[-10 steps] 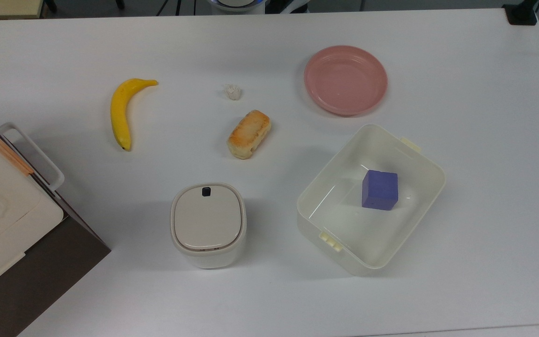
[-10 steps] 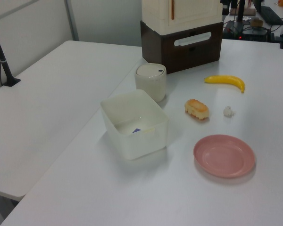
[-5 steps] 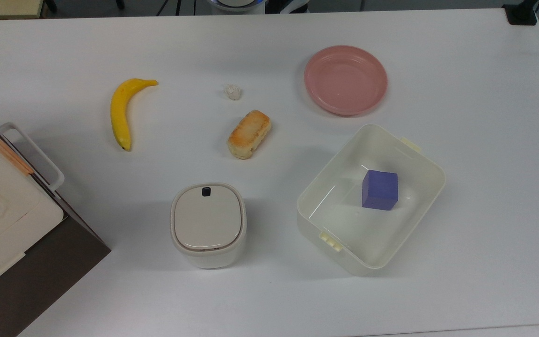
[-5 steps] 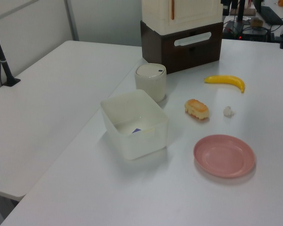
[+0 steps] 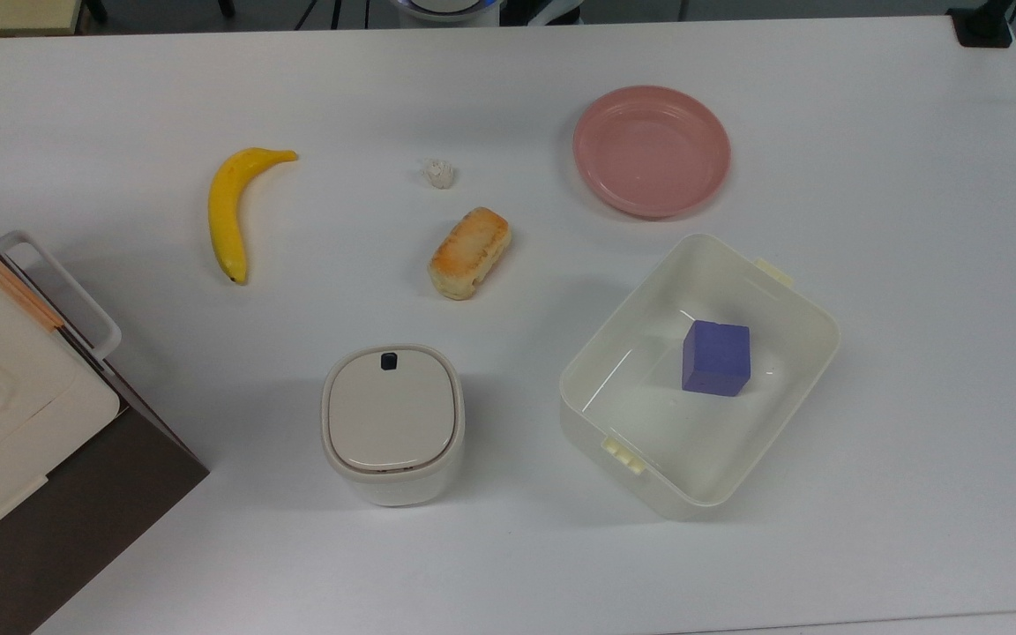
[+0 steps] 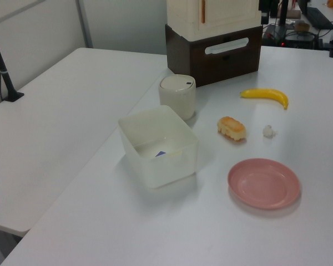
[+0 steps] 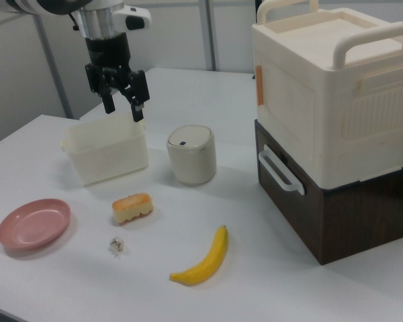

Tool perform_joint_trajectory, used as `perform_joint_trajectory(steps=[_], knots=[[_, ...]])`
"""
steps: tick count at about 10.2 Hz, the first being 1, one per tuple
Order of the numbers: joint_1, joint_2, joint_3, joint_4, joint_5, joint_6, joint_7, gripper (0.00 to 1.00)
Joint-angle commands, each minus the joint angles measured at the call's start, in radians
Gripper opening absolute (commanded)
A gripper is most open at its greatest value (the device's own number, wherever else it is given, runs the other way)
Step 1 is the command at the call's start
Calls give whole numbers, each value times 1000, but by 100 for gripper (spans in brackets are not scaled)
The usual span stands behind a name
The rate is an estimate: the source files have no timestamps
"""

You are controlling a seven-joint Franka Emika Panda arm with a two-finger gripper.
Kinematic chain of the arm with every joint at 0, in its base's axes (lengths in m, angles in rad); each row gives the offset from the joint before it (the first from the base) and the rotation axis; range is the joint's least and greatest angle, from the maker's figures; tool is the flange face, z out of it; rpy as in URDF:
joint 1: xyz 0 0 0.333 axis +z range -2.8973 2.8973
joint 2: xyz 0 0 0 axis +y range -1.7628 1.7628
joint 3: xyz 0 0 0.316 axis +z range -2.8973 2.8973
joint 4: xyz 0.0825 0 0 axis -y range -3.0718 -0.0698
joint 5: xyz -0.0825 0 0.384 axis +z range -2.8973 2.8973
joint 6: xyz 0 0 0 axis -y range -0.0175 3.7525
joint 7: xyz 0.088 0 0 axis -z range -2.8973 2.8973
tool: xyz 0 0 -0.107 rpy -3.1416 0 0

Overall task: Open the trash can
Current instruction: 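Move the gripper over the cream trash can lid and lower it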

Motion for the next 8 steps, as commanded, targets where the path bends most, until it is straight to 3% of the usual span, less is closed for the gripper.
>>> perform_joint_trajectory(steps=[1, 2, 6, 8], knots=[[26, 17, 1, -15, -5, -17, -18, 34], [30, 30, 1, -11, 6, -6, -9, 0], [25, 34, 1, -9, 37, 32, -10, 0], [27, 45, 1, -14, 64, 145, -7, 0]])
